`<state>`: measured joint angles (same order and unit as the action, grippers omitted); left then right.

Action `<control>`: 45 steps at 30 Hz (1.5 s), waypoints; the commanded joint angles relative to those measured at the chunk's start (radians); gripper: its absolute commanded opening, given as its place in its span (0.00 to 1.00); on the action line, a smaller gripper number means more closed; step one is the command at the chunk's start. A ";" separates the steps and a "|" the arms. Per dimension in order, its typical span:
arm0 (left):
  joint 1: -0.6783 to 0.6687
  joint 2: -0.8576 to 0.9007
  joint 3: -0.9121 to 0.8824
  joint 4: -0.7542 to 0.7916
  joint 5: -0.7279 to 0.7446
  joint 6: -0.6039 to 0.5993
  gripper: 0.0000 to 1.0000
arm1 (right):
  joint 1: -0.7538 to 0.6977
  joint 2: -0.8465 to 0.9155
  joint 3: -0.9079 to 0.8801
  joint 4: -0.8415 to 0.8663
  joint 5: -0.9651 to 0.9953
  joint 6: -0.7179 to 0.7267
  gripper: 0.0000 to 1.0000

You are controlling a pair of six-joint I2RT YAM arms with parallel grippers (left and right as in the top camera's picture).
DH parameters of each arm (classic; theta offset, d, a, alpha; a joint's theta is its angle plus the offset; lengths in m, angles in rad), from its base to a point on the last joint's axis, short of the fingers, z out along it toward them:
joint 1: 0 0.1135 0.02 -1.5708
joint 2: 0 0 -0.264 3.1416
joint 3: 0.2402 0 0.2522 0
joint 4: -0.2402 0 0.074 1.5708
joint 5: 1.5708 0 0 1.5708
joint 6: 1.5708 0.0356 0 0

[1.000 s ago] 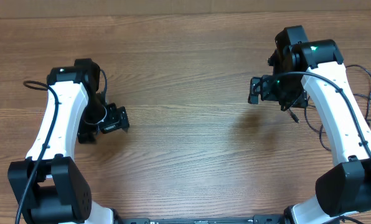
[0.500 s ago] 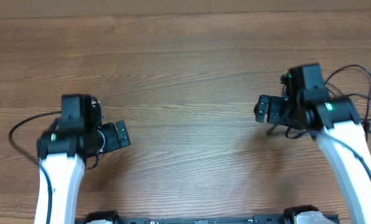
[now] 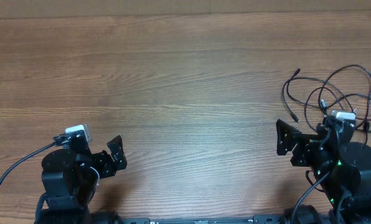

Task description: Untangle cables

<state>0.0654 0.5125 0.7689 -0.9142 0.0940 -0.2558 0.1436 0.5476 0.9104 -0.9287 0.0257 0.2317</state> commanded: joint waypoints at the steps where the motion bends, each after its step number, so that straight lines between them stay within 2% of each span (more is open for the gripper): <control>1: -0.001 -0.002 -0.014 -0.007 0.003 -0.010 1.00 | -0.003 0.005 -0.009 -0.008 0.018 0.001 1.00; 24: -0.001 -0.002 -0.014 -0.009 0.003 -0.010 1.00 | -0.003 0.005 -0.009 -0.031 0.018 0.001 1.00; 32: -0.001 -0.002 -0.014 -0.009 0.003 -0.010 1.00 | -0.008 -0.061 -0.026 -0.032 0.060 -0.027 1.00; 36: -0.001 -0.002 -0.014 -0.009 0.003 -0.010 1.00 | -0.008 -0.193 -0.145 0.098 0.034 -0.047 1.00; 39: -0.001 -0.002 -0.015 -0.009 0.003 -0.010 1.00 | -0.008 -0.323 -0.310 0.277 -0.058 -0.114 1.00; 45: -0.001 -0.002 -0.014 -0.009 0.003 -0.010 1.00 | -0.008 -0.497 -0.544 0.514 -0.135 -0.113 1.00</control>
<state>0.0654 0.5125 0.7586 -0.9211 0.0940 -0.2581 0.1379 0.1299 0.4671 -0.5041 -0.0399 0.1387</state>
